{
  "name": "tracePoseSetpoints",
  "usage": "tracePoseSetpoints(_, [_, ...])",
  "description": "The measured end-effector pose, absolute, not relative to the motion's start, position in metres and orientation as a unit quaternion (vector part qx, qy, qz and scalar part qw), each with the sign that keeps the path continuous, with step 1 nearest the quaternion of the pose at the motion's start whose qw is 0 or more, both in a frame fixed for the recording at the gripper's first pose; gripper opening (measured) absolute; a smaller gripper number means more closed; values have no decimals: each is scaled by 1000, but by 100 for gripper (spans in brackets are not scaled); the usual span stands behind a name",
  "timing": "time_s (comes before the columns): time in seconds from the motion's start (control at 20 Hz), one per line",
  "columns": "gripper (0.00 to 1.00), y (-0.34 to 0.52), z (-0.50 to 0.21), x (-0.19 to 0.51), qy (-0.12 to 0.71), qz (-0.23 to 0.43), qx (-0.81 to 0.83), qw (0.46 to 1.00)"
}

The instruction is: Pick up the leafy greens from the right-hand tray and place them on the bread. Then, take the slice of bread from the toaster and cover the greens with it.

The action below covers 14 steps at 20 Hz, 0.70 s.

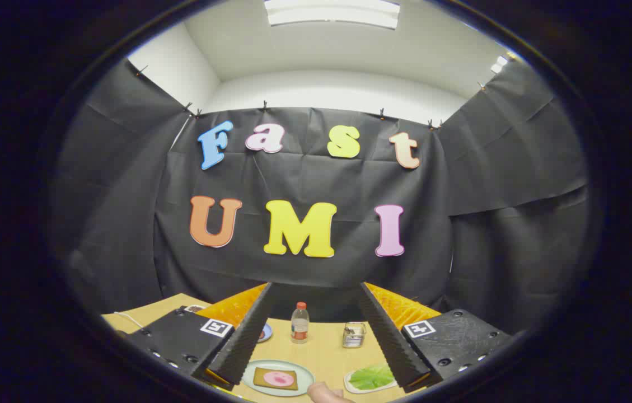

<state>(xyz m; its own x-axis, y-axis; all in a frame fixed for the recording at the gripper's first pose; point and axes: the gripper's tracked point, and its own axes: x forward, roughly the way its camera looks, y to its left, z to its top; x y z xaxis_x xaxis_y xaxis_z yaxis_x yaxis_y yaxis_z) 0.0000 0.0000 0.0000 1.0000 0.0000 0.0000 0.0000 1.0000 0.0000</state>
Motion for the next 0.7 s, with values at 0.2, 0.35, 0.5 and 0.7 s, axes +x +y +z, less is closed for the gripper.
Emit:
tracePoseSetpoints(0.2, [95, -17, 6, 10, 3, -16, 5, 1000])
tracePoseSetpoints(0.35, [95, -22, 13, 14, -6, -9, 8, 1000])
tracePoseSetpoints(0.5, [95, -23, 9, 17, 24, 3, 4, 1000])
tracePoseSetpoints(0.7, [95, -18, 15, 21, 27, 15, -3, 1000])
